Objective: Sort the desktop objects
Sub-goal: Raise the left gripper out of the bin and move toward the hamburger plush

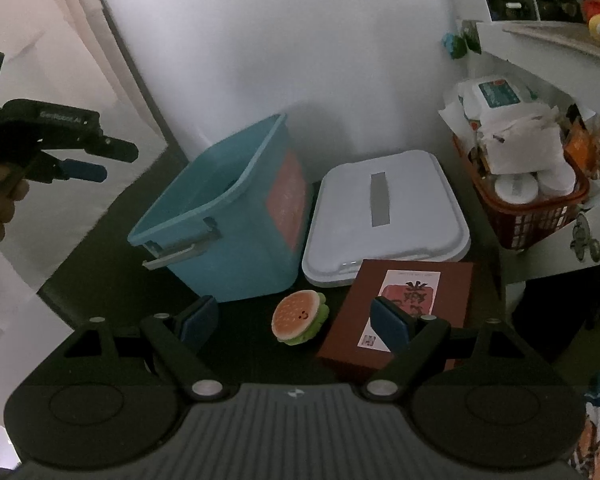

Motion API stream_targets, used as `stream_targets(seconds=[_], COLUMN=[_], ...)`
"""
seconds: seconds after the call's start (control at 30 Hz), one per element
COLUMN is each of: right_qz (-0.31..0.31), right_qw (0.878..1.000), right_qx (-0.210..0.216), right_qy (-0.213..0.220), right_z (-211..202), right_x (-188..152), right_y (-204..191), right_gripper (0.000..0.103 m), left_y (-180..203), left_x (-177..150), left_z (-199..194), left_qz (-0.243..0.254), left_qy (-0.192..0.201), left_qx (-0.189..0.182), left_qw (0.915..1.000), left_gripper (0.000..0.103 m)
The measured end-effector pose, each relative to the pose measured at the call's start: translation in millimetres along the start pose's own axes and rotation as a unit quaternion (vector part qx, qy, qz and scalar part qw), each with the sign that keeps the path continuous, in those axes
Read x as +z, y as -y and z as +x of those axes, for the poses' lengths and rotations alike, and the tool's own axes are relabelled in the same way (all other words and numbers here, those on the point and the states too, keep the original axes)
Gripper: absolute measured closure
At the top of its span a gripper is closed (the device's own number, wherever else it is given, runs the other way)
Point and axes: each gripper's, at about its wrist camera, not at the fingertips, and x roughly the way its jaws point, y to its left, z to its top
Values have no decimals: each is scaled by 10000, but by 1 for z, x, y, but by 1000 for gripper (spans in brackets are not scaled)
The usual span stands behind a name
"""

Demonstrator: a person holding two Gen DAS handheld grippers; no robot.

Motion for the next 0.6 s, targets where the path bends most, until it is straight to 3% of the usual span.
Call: stream_targets(seconds=[0.6], right_qz=[-172], right_qw=[9996], right_qx=[-98], right_qy=[198], right_z=[-44], right_x=[-13], right_y=[-4], right_gripper=[16], left_y=[30], left_x=[-56], left_z=[-37], left_qz=[-35], left_qy=[64], left_qx=[-251], left_qw=[9997], left_gripper=[37])
